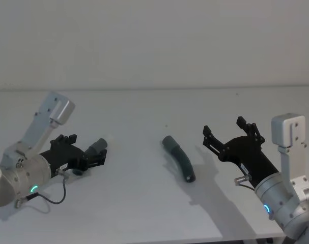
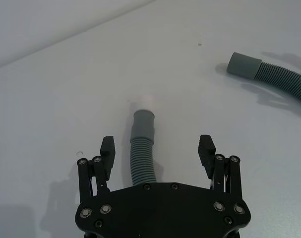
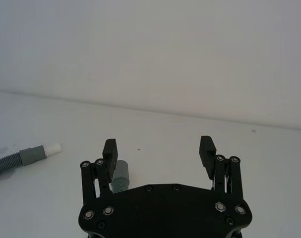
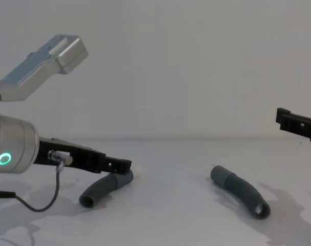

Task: Use both hands to pick up one end of the pipe from the table, align the ends, and insert them.

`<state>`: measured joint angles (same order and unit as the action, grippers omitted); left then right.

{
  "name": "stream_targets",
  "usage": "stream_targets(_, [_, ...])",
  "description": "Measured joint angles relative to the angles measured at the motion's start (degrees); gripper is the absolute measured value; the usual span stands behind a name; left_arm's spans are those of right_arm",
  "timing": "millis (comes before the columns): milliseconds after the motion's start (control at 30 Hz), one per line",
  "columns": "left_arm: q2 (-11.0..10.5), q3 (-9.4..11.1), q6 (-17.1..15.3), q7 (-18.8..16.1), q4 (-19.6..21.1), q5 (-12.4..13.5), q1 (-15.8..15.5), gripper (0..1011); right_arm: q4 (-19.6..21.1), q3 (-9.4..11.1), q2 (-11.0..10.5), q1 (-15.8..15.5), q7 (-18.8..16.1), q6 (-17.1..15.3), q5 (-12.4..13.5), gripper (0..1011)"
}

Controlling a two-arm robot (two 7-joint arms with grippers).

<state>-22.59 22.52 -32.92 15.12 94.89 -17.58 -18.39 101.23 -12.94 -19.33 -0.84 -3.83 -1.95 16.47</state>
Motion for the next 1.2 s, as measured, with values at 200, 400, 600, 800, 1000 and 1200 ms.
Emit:
stream_targets(200, [0.1,-0.1,0.0,1.1,-1.6,-0.1,-0.8,1001,0.0,0.0,0.0,0.0,0.0,0.0,0.0,1002])
stream_targets(400, [0.1,0.0,-0.3,2.3,-3.3,-0.1,-1.9,1001,0.0,0.0,0.0,0.0,0.0,0.0,0.0,1002])
stream_targets(600, [0.2,0.3,-1.0,3.5,-4.9,0.0,-3.3,1001,0.0,0.0,0.0,0.0,0.0,0.0,0.0,1002])
stream_targets(800, [0.4,0.7,-1.8,4.6,-6.4,0.2,-4.6,1001,0.0,0.0,0.0,0.0,0.0,0.0,0.0,1002])
stream_targets(1000, [0.6,1.1,-2.4,5.3,-7.6,0.2,-5.5,1001,0.0,0.0,0.0,0.0,0.0,0.0,0.0,1002])
stream_targets(1200, [0.9,1.6,-2.7,5.9,-9.1,0.4,-6.4,1001,0.0,0.0,0.0,0.0,0.0,0.0,0.0,1002])
